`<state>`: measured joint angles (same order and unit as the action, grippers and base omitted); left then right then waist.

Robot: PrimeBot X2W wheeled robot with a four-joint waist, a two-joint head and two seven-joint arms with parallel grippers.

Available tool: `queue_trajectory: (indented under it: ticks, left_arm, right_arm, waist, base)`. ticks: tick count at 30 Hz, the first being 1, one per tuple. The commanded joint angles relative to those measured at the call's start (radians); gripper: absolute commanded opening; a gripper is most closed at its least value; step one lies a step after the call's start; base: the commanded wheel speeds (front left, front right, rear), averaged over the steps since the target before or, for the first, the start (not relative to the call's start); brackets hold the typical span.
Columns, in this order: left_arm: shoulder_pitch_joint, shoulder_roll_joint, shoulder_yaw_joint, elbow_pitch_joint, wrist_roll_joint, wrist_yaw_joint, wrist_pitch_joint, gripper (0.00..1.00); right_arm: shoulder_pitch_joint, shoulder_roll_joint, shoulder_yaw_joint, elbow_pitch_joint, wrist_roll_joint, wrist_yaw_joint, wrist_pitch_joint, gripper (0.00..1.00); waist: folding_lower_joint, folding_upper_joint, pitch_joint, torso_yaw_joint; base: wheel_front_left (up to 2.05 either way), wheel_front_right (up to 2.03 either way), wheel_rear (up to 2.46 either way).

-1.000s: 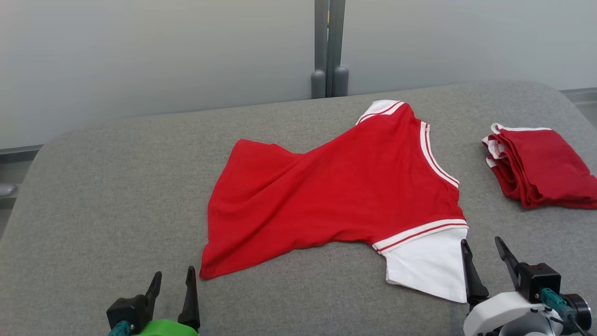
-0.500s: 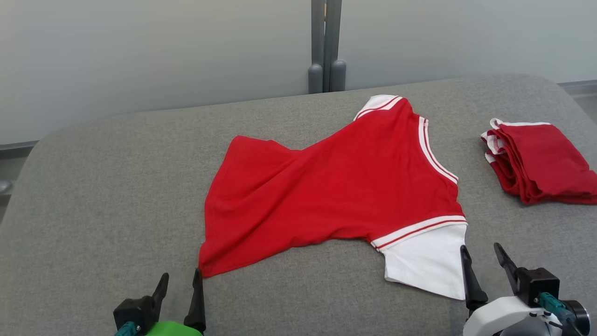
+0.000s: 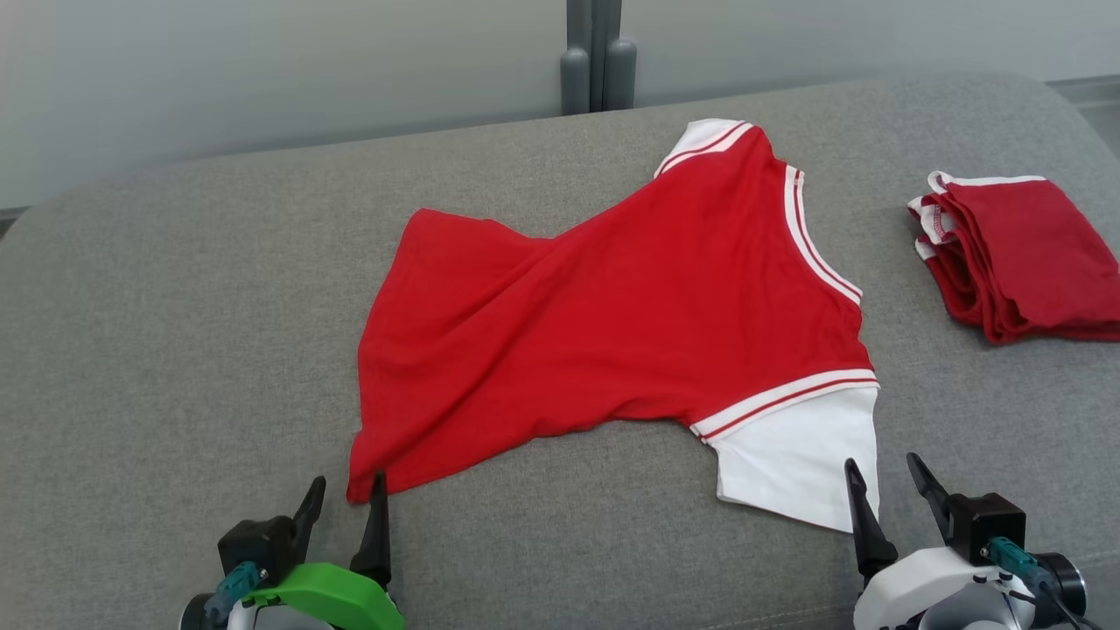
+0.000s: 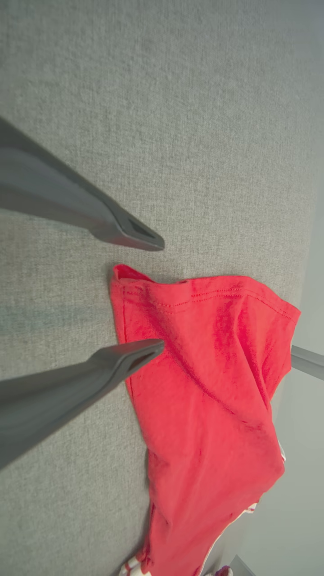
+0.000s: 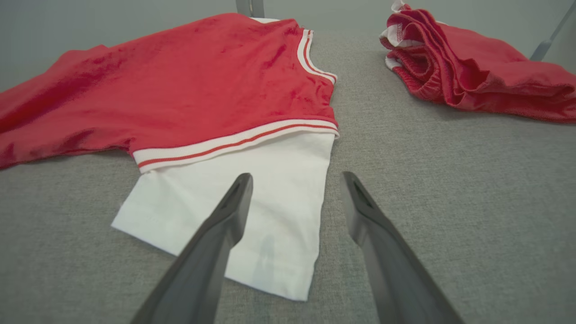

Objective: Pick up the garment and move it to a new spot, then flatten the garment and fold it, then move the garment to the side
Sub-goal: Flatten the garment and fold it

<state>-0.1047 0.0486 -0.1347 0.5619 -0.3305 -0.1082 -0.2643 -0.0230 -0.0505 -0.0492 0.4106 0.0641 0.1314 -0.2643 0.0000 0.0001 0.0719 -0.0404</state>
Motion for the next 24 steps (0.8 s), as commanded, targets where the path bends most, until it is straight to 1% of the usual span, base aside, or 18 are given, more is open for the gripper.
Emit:
queue_trajectory:
  ticks: [1,10,11,12,13,14,15,19,24]
  left_arm:
    - [-0.022,0.005,0.008,0.003,0.006,-0.005,0.001,1.0]
    - [-0.061,0.005,0.026,0.049,0.007,-0.017,0.001,1.0]
    - [-0.061,0.005,0.03,0.051,0.003,-0.019,0.001,0.71]
    - [-0.062,0.005,0.031,0.051,0.001,-0.019,0.001,0.47]
    - [-0.063,0.005,0.033,0.051,-0.003,-0.02,0.001,0.35]
    - [-0.063,0.005,0.035,0.052,-0.008,-0.021,0.001,0.14]
    - [-0.063,0.005,0.036,0.053,-0.008,-0.021,0.001,0.0]
    - [-0.059,0.005,0.03,0.072,-0.015,-0.022,0.001,0.0]
    - [-0.037,0.005,0.03,0.059,-0.009,-0.023,0.001,0.0]
  right_arm:
    - [-0.017,-0.001,0.001,0.001,-0.005,-0.002,0.0,1.0]
    - [-0.04,-0.001,-0.006,0.001,-0.014,-0.002,0.0,1.0]
    - [-0.041,-0.001,-0.011,-0.001,-0.015,-0.002,0.0,1.0]
    - [-0.041,-0.002,-0.014,-0.001,-0.015,-0.002,0.0,1.0]
    - [-0.042,-0.001,-0.014,-0.002,-0.016,-0.002,0.0,1.0]
    - [-0.043,-0.002,-0.014,-0.003,-0.016,-0.002,0.0,1.0]
    - [-0.044,-0.003,-0.014,-0.003,-0.016,-0.002,0.0,1.0]
    - [-0.041,-0.003,-0.003,-0.002,-0.002,-0.002,0.0,1.0]
    - [-0.028,-0.003,0.032,0.029,0.033,-0.002,0.0,1.0]
  waist:
    - [0.0,-0.0001,0.043,-0.016]
    - [0.0,-0.0001,0.085,-0.041]
    - [0.0,-0.0001,0.087,-0.044]
    - [0.0,-0.0001,0.088,-0.045]
    - [0.0,-0.0001,0.089,-0.047]
    - [0.0,-0.0001,0.09,-0.048]
    - [0.0,-0.0001,0.091,-0.049]
    - [0.0,-0.0001,0.088,-0.05]
    - [0.0,-0.0001,0.081,-0.037]
  base:
    - [0.0,0.0,0.0]
    - [0.0,0.0,0.0]
    - [0.0,0.0,0.0]
    - [0.0,0.0,0.0]
    - [0.0,0.0,0.0]
    - [0.0,0.0,0.0]
    - [0.0,0.0,0.0]
    - [0.0,0.0,0.0]
    - [0.0,0.0,0.0]
